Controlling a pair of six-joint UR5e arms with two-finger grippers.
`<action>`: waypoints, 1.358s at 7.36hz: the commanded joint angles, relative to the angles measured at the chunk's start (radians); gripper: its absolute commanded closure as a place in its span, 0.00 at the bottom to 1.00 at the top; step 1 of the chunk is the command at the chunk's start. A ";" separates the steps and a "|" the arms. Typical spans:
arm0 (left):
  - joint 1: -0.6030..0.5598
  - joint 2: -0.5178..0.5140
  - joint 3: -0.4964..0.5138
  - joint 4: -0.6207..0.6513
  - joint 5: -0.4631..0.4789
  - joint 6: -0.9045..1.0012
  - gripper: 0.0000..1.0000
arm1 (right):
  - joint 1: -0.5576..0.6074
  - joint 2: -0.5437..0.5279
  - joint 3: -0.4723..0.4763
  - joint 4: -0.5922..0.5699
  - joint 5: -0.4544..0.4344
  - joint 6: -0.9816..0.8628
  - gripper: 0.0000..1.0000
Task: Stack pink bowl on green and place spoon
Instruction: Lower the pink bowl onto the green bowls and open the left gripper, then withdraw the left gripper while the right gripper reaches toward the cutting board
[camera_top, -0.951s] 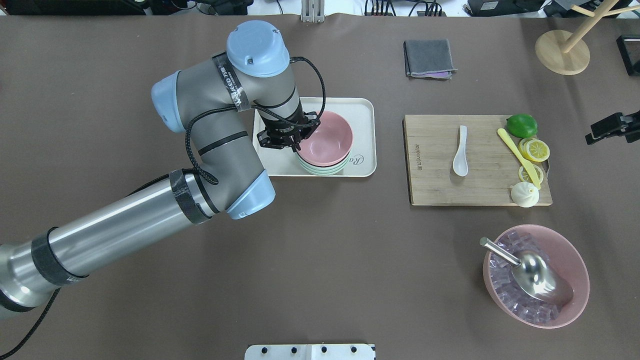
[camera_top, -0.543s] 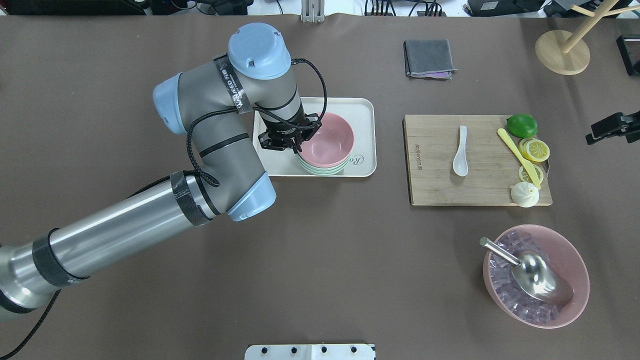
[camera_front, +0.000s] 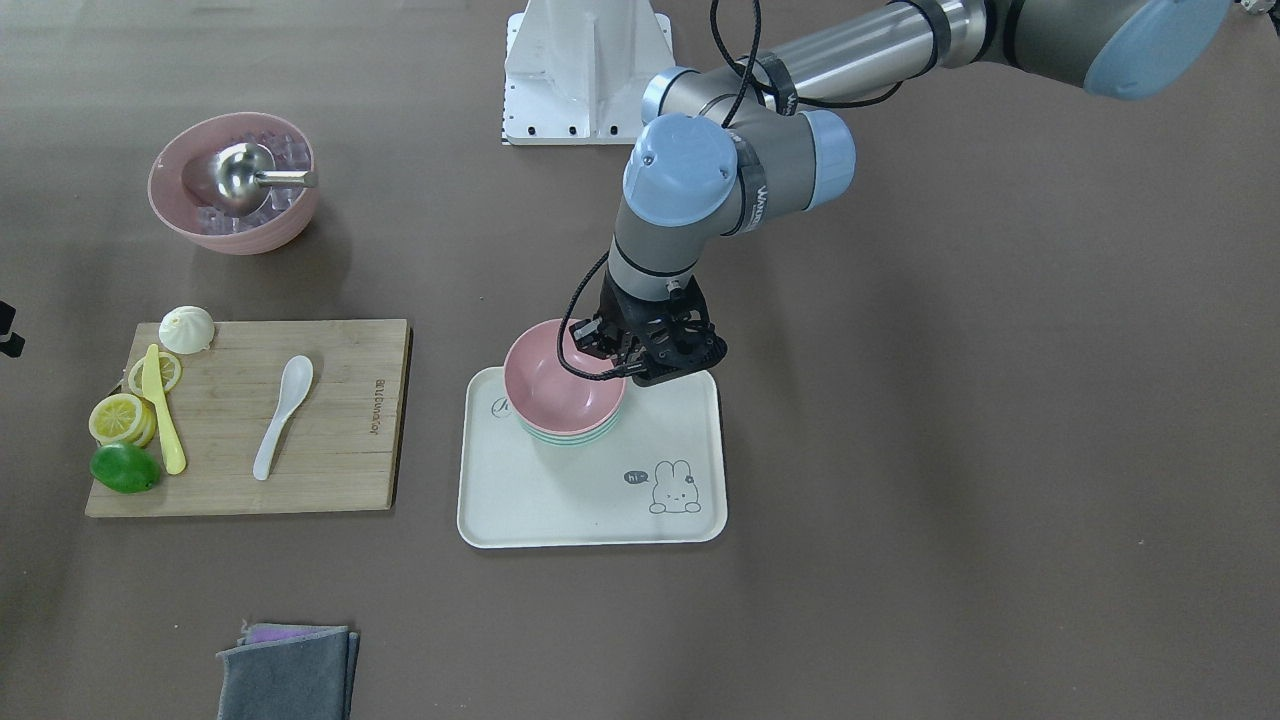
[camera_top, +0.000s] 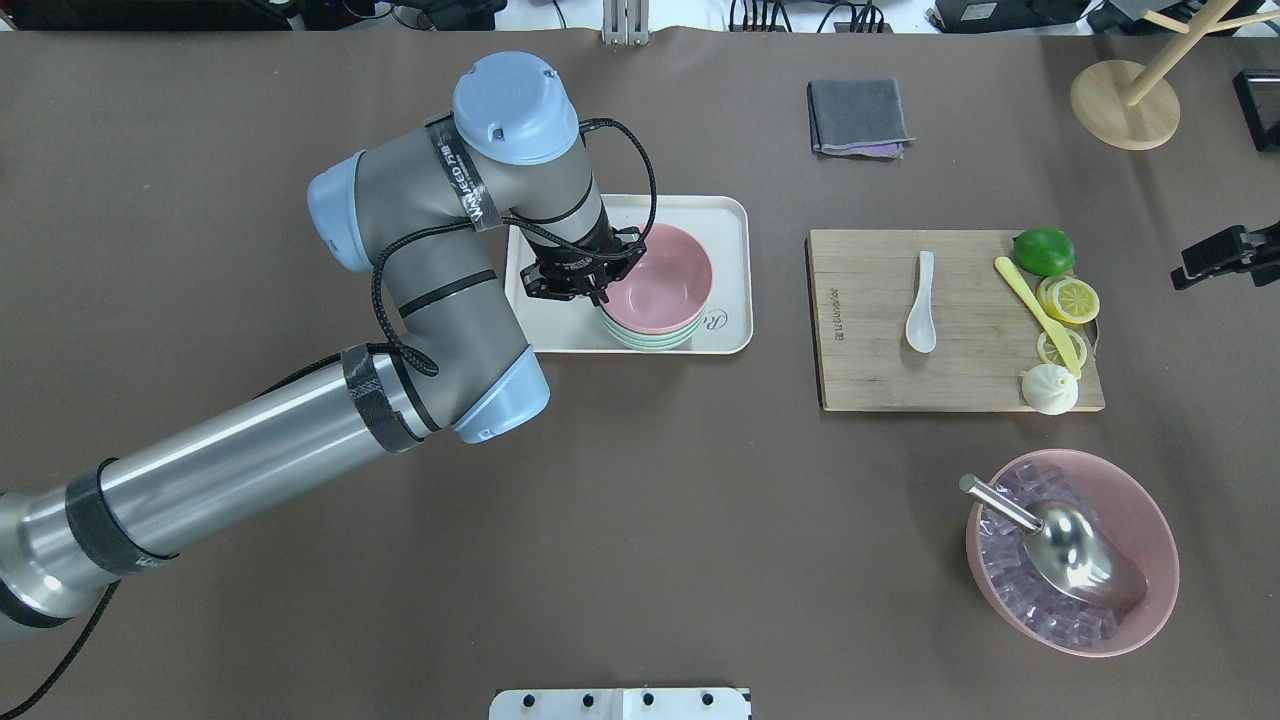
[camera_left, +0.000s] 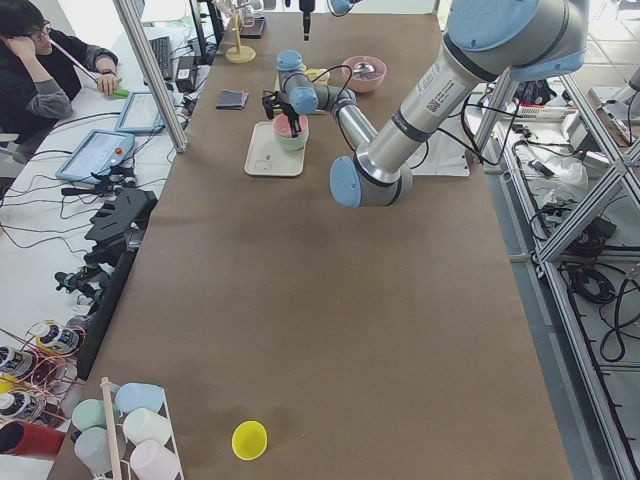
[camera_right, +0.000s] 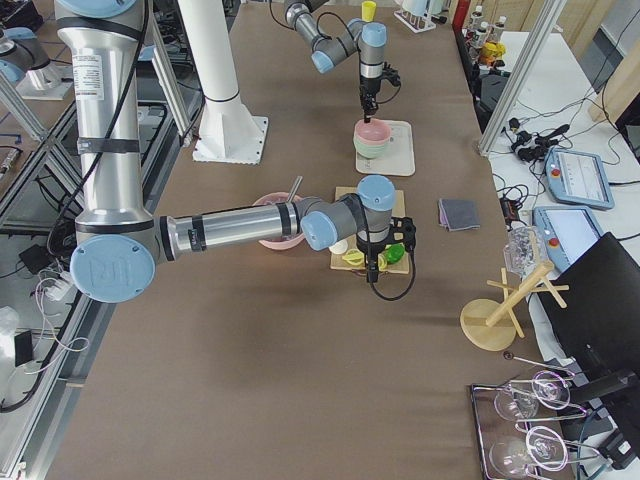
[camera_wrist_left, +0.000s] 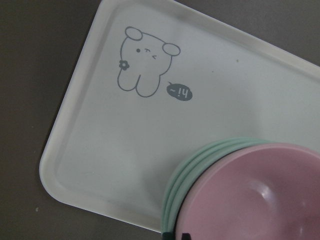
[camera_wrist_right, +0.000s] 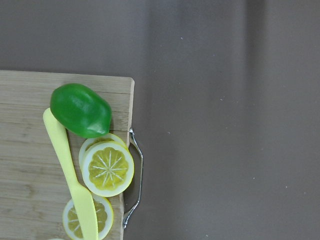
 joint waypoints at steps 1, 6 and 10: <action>0.000 0.014 -0.007 -0.044 0.061 0.004 0.02 | 0.000 0.002 0.000 0.001 0.000 -0.001 0.00; -0.157 0.244 -0.362 0.117 -0.161 0.248 0.02 | -0.011 0.043 0.012 0.001 -0.002 0.089 0.00; -0.430 0.617 -0.523 0.235 -0.187 0.907 0.02 | -0.216 0.155 0.032 -0.004 -0.167 0.455 0.00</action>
